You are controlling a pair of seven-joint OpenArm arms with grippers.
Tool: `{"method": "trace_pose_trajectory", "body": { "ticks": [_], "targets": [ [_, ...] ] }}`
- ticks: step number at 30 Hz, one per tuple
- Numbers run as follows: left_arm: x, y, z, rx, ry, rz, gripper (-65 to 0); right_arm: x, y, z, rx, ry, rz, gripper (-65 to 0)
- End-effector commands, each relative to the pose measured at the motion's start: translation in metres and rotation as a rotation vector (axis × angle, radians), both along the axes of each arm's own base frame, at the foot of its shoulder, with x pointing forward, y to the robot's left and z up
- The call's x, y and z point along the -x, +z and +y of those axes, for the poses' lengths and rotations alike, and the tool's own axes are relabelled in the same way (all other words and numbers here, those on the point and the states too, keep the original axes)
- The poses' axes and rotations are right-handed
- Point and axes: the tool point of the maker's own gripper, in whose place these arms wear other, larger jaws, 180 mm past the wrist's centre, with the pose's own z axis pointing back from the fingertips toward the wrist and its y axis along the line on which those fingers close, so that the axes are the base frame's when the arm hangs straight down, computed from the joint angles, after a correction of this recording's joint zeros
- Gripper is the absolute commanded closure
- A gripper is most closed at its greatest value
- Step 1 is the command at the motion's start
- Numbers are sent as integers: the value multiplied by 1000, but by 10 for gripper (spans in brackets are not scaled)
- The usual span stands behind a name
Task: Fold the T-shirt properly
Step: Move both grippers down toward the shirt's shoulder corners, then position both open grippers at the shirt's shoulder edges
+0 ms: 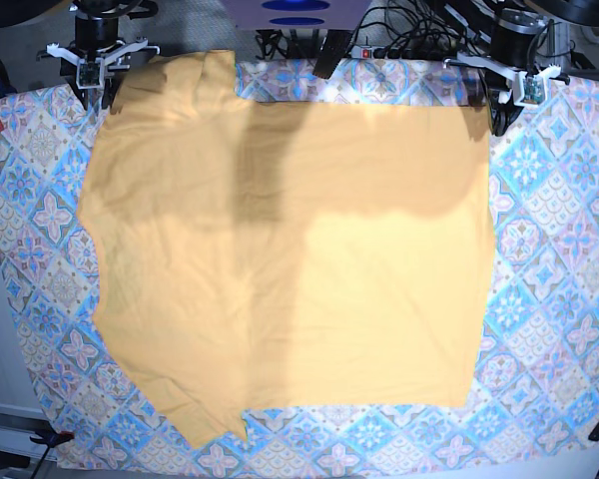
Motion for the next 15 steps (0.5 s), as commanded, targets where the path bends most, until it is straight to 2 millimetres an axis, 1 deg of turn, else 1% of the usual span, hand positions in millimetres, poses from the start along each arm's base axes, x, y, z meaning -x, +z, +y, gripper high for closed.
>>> {"method": "trace_pose_trajectory", "body": {
  "ticks": [1, 3, 7, 12, 13, 15],
  "targets": [
    [-4, 6, 0, -2, -7, -11, -54, -4, 9, -5, 20, -3, -23, -213],
    [-4, -2, 2, -3, 1, 35, -88, -7, 6, -6, 18, -14, -4, -218],
    [-7, -8, 2, -1, 7, 84, -160, -15, 3, -6, 12, -29, 12, -218],
    [-10, -5, -3, 8, -20, 85, -215, -13, 1, -8, 13, -38, 29, -218],
    [-12, -3, -1, 8, -29, 79, -223, -15, 2, -8, 13, -38, 24, -218],
    [-14, -1, 0, 55, -48, 83, -237, -16, 2, -8, 13, -38, 23, -218]
  ]
}}
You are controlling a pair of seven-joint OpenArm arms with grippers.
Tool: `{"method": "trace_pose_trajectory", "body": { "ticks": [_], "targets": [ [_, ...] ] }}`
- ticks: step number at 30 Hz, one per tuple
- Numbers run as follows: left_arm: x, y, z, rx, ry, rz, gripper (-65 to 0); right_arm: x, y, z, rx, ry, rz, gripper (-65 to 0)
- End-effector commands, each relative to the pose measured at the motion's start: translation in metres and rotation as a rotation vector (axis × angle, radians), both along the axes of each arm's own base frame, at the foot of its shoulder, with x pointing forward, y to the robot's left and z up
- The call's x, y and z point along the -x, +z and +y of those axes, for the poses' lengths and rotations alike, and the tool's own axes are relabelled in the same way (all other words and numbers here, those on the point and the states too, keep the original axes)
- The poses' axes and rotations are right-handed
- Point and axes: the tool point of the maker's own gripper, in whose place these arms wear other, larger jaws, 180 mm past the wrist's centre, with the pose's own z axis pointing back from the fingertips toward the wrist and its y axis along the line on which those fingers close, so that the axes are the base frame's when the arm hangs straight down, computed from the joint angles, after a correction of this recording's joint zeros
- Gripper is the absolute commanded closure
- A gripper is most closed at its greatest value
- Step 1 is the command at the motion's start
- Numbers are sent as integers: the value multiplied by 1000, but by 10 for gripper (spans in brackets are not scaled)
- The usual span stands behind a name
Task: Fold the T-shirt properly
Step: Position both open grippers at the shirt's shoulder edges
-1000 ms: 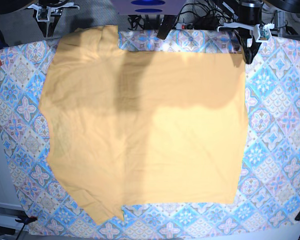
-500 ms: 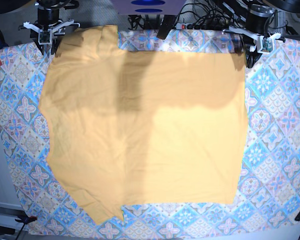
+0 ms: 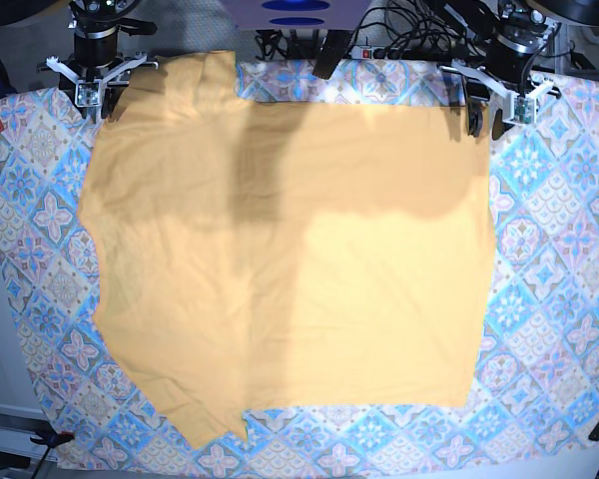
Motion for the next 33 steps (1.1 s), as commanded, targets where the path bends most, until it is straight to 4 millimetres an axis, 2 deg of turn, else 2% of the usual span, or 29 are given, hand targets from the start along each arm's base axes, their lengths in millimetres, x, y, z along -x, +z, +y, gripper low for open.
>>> {"method": "trace_pose_trajectory", "body": {
  "ticks": [1, 6, 11, 13, 15, 20, 23, 27, 33],
  "targets": [
    [-2, 8, 5, 15, 0, -12, -243, -4, 9, -4, 20, 4, -33, -218],
    [-7, 13, 23, 125, -20, 79, -252, -3, 9, -4, 19, 3, -32, -218],
    [-10, 17, 32, 95, -122, 170, -252, -10, 18, 1, 16, 14, -60, -219],
    [-11, 14, 35, 67, -134, 197, -252, -10, 19, 1, 14, 12, -53, -219],
    [-10, 11, 36, 52, -132, 211, -252, -4, 10, -2, 8, -13, 10, -219],
    [-1, 1, 44, 40, -122, 268, -252, -11, -2, -7, -10, -72, 108, -219],
    [4, -6, 49, 21, -134, 302, -252, -12, 0, -8, -7, -73, 103, -219],
    [12, -14, 46, 10, -208, 335, -252, -11, 0, -10, -4, -80, 108, -219],
    [23, -29, 54, 34, -180, 380, -252, -12, 0, -10, -3, -79, 104, -219]
  ]
}}
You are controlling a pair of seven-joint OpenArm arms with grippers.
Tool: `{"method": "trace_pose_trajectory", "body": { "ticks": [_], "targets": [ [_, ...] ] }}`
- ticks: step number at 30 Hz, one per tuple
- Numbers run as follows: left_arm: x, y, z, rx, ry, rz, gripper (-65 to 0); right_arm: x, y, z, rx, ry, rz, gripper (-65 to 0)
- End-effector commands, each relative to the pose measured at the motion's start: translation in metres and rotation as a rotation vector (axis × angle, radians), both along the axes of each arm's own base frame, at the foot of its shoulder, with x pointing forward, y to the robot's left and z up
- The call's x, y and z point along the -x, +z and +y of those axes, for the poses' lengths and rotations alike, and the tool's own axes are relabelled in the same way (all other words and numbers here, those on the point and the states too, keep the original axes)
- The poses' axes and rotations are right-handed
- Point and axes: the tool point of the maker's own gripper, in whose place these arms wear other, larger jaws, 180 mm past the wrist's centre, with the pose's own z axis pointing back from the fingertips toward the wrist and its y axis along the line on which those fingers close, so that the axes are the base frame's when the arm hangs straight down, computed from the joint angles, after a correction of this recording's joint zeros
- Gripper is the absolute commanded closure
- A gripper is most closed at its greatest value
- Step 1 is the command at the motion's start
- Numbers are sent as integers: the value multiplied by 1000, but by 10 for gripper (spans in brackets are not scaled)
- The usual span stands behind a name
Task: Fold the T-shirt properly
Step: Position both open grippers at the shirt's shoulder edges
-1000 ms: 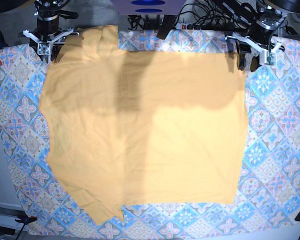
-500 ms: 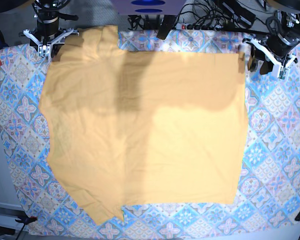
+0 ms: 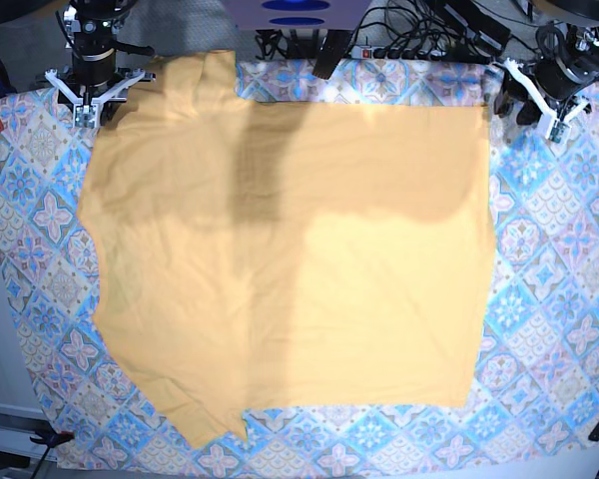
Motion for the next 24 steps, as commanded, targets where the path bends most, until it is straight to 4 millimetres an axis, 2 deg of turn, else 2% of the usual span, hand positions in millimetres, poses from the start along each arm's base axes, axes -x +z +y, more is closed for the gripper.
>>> {"method": "trace_pose_trajectory", "body": {
  "ticks": [1, 5, 7, 11, 14, 18, 21, 24],
  "targets": [
    [-1, 3, 4, 2, 0, -14, -252, -4, 9, -4, 19, 6, -33, -219],
    [-1, -9, 12, 15, 37, 7, -252, -7, 10, 1, -57, -29, -78, -219],
    [-3, -7, 16, 4, 30, 7, -252, -9, 11, 3, -137, -76, -113, -219],
    [-4, -7, 17, 3, 29, 5, -252, -9, 15, -8, -228, -153, -155, -219],
    [-4, -7, 17, 2, 29, 5, -252, -6, 8, -6, -304, -147, -99, -219],
    [-4, -7, 17, 2, 29, 5, -252, -17, 4, -3, -413, -171, -53, -219],
    [-4, -7, 17, 2, 29, 7, -252, -13, -1, -2, -435, -169, -20, -219],
    [-5, -7, 17, 2, 29, 5, -252, -20, 0, 0, -438, -158, -25, -219]
  ]
}}
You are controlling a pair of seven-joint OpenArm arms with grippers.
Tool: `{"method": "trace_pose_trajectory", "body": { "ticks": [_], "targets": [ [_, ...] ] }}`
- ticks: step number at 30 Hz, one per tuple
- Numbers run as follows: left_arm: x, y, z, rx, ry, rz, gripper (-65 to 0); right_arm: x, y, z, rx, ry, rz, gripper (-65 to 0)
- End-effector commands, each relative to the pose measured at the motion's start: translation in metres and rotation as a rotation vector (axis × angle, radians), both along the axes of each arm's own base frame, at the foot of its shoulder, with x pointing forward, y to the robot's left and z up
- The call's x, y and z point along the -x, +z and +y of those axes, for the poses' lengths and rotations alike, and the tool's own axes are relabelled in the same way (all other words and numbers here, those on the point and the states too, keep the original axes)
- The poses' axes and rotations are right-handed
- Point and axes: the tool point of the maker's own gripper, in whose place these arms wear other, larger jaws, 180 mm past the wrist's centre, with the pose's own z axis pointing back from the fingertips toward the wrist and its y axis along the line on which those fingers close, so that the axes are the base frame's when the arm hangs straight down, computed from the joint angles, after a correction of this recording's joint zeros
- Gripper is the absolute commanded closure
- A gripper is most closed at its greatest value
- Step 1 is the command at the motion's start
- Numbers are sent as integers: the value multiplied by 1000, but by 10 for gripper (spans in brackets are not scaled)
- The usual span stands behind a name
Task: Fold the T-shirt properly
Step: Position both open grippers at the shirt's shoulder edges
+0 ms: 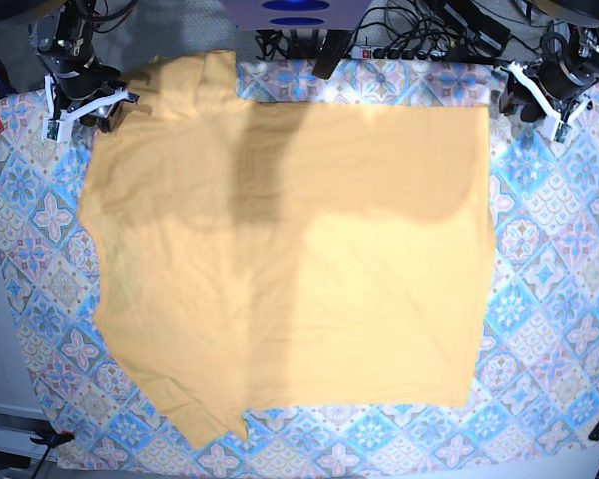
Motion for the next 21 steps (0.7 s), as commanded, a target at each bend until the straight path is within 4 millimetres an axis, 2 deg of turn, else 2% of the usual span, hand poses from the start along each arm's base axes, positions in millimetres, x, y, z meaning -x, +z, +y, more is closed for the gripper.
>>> {"method": "trace_pose_trajectory", "body": {
  "ticks": [1, 8, 13, 17, 21],
  "targets": [
    [-6, 8, 3, -8, -8, -28, -252, -9, 9, -1, 4, 9, -41, -219],
    [-6, 8, 3, -10, -9, -26, -252, 3, 0, 3, -22, 13, 34, -219],
    [-6, 8, 3, -10, -9, -26, -252, 20, -17, 1, -45, -10, 110, -219],
    [-5, 7, 4, -18, -12, -22, -252, 29, -24, 4, -56, -3, 143, -219],
    [-12, 7, 10, -61, -23, -25, -252, 32, -29, 3, -60, -11, 153, -273]
  ]
}}
